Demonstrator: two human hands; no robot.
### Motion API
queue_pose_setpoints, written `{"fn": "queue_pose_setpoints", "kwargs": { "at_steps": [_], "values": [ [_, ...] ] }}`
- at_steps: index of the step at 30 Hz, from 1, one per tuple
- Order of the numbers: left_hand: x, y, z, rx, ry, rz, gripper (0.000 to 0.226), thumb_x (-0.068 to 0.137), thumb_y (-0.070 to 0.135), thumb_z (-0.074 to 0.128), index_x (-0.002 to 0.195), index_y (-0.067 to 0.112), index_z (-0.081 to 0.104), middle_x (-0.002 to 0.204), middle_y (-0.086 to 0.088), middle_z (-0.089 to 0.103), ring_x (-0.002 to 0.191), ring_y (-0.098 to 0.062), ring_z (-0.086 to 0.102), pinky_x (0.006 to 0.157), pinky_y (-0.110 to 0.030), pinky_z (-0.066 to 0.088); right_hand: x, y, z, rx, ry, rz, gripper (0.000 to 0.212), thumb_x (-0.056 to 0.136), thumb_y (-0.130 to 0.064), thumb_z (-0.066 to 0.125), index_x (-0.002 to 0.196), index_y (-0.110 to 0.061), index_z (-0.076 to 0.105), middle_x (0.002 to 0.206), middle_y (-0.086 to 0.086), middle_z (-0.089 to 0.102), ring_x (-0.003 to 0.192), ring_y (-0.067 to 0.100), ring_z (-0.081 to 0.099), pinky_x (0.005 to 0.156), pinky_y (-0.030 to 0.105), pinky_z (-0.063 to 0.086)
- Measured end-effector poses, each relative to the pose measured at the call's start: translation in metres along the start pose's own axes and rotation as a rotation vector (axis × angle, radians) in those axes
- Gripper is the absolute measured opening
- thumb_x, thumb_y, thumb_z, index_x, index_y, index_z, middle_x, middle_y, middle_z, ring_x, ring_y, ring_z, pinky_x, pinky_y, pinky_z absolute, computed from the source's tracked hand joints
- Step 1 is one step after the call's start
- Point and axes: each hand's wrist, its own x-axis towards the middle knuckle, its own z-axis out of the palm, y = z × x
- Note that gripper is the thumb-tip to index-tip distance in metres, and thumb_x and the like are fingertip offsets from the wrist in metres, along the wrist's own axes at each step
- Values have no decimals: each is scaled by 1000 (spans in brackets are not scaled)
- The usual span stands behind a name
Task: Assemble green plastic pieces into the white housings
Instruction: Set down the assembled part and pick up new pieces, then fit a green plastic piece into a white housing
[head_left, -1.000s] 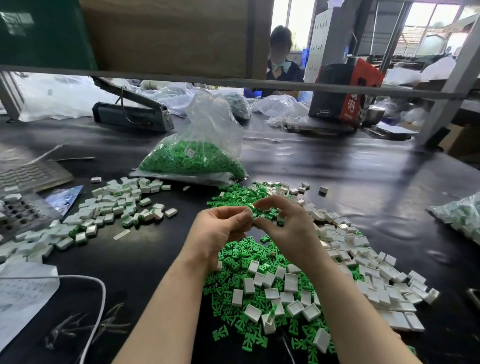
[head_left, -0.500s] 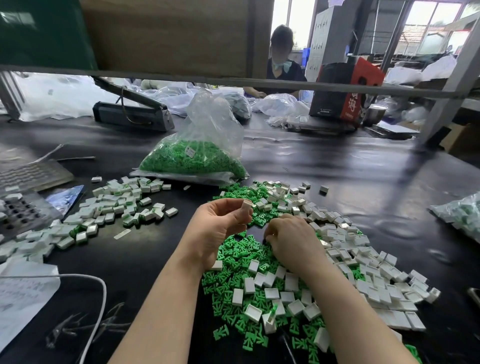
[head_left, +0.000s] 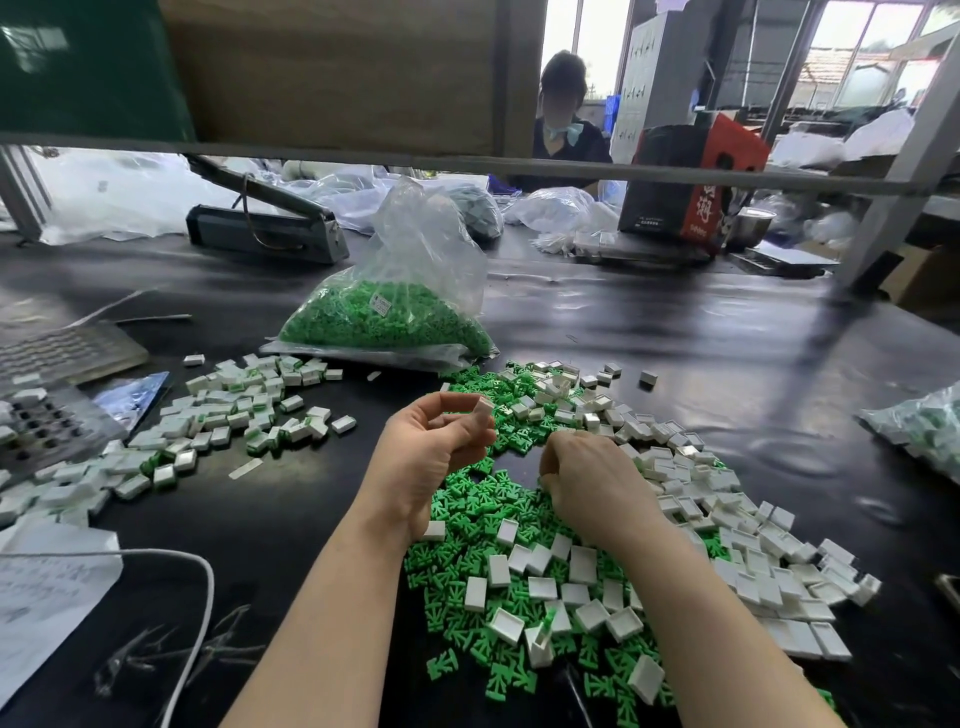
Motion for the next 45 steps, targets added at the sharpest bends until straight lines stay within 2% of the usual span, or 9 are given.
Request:
{"fn": "queue_pose_setpoints", "kwargs": {
  "at_steps": [4,8,13,24,29,34,37,40,45],
  "values": [
    [0,-1,1,25,-10,3,29,67,22,76,93,12,71,80,-7,74,73,-15,70,71,-25,58,1,-3,-5,437,192,51,11,94,-16,60,87,-25,58,80,-10,62,70,5,58,58,18,42],
    [0,-1,3,51,-14,11,19,68,22,77,86,16,76,79,-7,73,70,-13,68,68,-24,57,0,-11,-14,910,316,10,10,92,-10,65,93,-18,71,81,-3,70,68,4,62,61,19,49],
    [-2,1,6,84,-17,20,20,65,23,78,84,16,79,80,-7,75,69,-13,67,67,-21,57,0,-19,-15,1190,368,-9,11,88,-6,69,99,-8,71,84,-1,72,70,-2,64,62,13,47],
    [-3,2,7,112,-26,32,23,65,22,79,87,14,79,81,-7,76,68,-11,68,63,-18,54,0,-20,-13,1207,378,-30,7,86,-7,72,90,-13,71,79,-4,71,69,0,64,62,15,48],
    [-3,2,6,115,-13,56,15,71,16,78,86,14,78,78,-7,75,67,-12,67,64,-19,55,-1,-20,-14,1199,328,-65,5,86,-6,71,90,-10,71,79,-1,71,72,4,65,66,16,50],
    [-3,2,3,207,-14,113,8,81,8,75,86,15,78,79,-6,76,68,-9,66,65,-17,53,-2,-17,-16,1085,260,-85,5,89,-10,70,93,-11,67,78,4,70,70,9,65,62,19,50],
    [-1,2,3,294,-13,142,10,83,7,73,86,15,78,80,-7,76,68,-7,65,64,-16,52,-3,-14,-15,867,124,-76,8,96,-20,60,93,-14,61,76,4,68,63,9,58,58,23,47],
    [0,-1,3,414,-20,157,14,86,4,71,85,17,77,80,-10,75,67,-8,64,64,-22,55,-4,-13,-13,687,9,-103,25,101,-22,49,78,-22,58,67,-1,62,52,4,46,52,21,38],
    [-1,-3,3,482,-40,144,8,87,4,69,87,11,73,77,-13,72,68,-14,65,72,-38,57,-5,-12,-16,740,-49,-104,31,102,-17,48,72,-19,56,63,-3,57,59,12,49,59,30,41]
  ]
}}
